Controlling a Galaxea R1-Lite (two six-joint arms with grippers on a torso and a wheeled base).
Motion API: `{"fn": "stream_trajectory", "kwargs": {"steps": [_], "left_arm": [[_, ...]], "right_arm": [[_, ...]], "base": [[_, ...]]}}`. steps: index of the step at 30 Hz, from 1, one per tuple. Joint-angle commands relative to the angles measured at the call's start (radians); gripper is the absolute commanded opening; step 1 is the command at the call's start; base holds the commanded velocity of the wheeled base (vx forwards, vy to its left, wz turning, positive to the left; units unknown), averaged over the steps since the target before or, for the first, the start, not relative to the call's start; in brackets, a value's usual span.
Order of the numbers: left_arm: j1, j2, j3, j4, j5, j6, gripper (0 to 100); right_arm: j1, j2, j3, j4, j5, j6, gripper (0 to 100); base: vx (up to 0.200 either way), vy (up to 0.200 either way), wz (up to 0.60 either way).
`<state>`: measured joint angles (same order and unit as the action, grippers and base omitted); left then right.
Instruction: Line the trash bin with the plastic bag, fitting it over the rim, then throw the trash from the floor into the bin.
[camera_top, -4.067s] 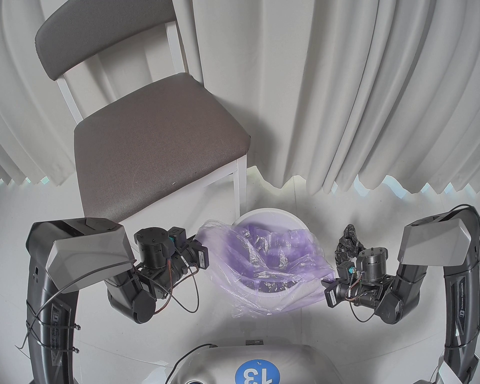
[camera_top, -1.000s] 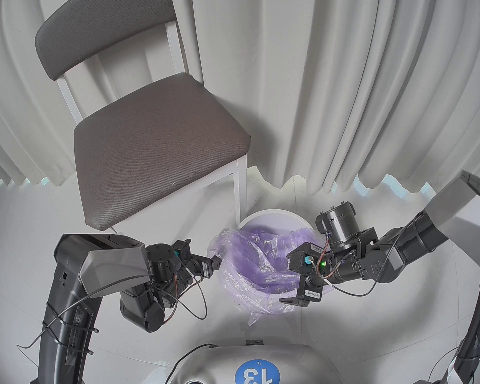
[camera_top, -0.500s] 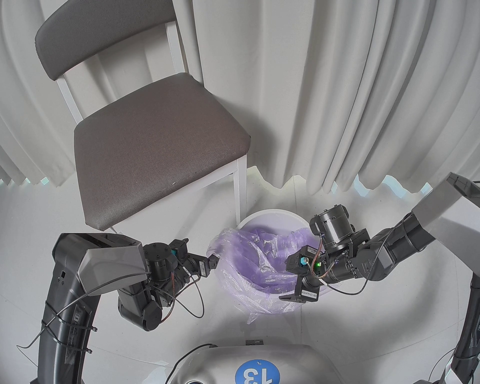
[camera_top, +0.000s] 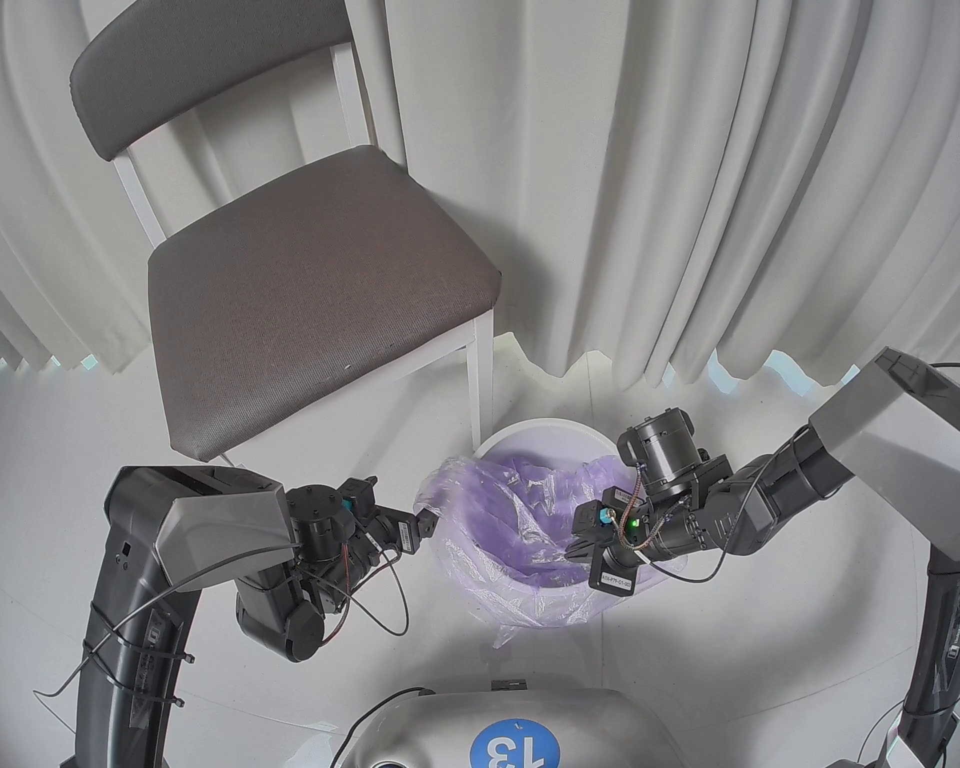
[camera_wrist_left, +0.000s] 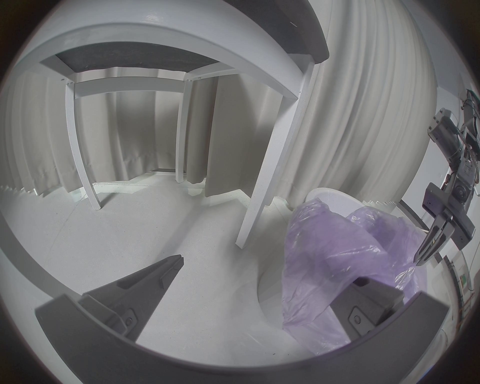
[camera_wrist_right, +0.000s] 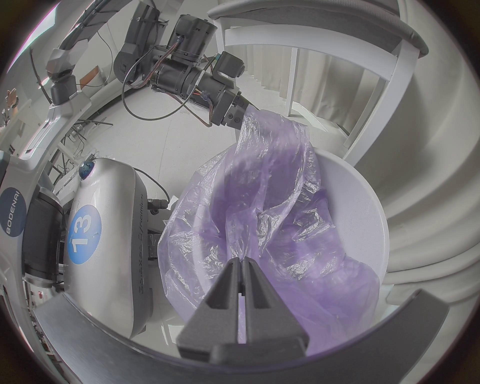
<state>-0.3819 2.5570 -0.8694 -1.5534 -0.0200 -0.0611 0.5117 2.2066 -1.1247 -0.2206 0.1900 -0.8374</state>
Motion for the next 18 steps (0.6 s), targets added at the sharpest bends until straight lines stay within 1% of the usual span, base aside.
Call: {"fn": "stream_trajectory", "kwargs": {"steps": [1, 13, 18], "left_arm": [[0.000, 0.000, 0.000, -0.017, 0.000, 0.000, 100], [0.001, -0.004, 0.000, -0.017, 0.000, 0.000, 100], [0.011, -0.004, -0.003, -0.017, 0.000, -0.002, 100]], "right_arm": [[-0.002, -0.004, -0.001, -0.005, 0.000, -0.003, 0], [-0.065, -0.030, -0.119, -0.005, 0.000, 0.000, 0], [-0.105, -0.027, -0.195, -0.011, 0.000, 0.006, 0]], "base": [[0.000, 0.000, 0.00], [0.000, 0.000, 0.00], [0.000, 0.000, 0.00]]}}
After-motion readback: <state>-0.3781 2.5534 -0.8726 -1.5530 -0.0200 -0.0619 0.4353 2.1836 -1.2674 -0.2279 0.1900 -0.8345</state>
